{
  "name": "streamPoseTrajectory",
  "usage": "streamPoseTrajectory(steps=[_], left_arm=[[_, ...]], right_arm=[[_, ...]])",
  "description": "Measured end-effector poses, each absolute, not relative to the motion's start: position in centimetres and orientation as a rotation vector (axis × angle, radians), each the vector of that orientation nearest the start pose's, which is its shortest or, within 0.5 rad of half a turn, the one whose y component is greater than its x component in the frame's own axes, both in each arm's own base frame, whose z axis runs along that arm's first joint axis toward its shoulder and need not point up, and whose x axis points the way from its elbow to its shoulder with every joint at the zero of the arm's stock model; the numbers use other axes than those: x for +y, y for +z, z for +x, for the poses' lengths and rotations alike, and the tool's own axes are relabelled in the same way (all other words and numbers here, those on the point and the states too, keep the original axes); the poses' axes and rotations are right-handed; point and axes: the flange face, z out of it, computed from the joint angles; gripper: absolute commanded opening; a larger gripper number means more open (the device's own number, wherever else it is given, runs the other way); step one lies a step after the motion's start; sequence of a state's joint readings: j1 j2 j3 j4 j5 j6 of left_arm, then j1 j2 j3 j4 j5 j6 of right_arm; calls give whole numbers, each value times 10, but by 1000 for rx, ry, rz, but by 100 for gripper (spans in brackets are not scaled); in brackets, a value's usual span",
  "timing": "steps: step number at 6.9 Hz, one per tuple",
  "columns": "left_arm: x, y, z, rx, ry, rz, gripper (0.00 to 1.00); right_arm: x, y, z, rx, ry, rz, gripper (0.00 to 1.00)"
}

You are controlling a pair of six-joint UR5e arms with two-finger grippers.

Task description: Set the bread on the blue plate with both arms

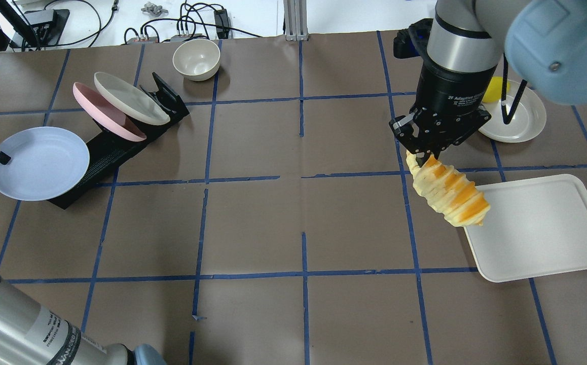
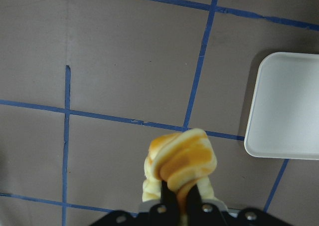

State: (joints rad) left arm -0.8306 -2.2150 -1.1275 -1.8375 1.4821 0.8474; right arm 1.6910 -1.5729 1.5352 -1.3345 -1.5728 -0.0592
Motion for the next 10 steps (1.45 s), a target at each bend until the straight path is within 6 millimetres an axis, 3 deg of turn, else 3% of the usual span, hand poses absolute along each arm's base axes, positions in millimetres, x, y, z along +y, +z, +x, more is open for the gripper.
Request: streamPoseTrajectory(steps=[1,3,5,7,9,10], left_arm=[[-585,320,342,3496,482,149,10],[-545,368,280,3478,502,95,10],[-530,396,172,3416,545,32,10],[-537,393,62,3352,554,45,10],[-544,357,-41,3355,439,57,10],[-545,335,-83,3392,370,39,10]], right_arm=[[-449,484,190,3120,313,-286,12],[-450,483,190,3120,316,-289,12],[-450,483,189,3120,318,-289,12],[-448,484,189,3121,314,-292,12],[-448,484,189,3121,314,-294,12],[-448,483,189,3122,315,-295,12]])
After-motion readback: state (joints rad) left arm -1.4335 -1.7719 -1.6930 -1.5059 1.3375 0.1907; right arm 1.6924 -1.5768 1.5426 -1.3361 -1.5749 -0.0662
